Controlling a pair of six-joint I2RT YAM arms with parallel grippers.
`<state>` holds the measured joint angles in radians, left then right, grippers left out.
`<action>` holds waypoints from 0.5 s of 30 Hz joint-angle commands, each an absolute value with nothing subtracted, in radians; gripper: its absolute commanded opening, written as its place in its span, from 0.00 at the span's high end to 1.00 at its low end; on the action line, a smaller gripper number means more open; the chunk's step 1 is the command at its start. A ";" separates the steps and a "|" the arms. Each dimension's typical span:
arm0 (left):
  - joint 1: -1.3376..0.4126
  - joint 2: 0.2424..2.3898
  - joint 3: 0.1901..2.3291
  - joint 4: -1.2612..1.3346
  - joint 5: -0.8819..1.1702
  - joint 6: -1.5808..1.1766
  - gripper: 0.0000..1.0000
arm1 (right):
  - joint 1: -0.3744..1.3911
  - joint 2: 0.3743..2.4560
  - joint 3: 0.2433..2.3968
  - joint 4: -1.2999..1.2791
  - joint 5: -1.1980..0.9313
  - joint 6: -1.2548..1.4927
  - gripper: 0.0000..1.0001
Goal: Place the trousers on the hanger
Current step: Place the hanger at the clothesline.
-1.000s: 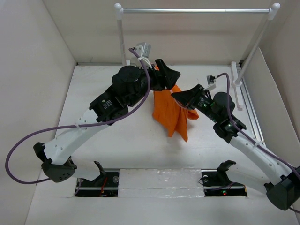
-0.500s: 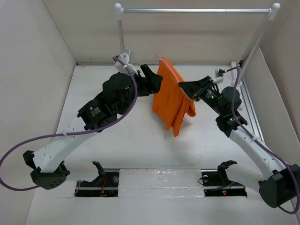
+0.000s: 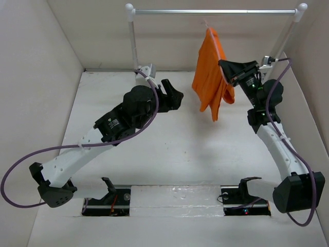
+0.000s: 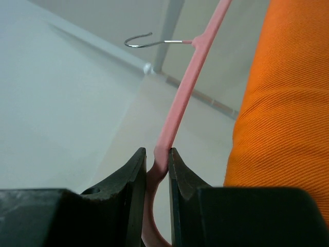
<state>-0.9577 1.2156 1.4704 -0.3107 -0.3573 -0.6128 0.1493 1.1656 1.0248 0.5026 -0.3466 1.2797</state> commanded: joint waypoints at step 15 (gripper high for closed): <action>-0.956 1.190 1.370 -0.270 -0.276 -0.653 0.41 | -0.031 1.376 1.239 1.092 -0.241 1.457 1.00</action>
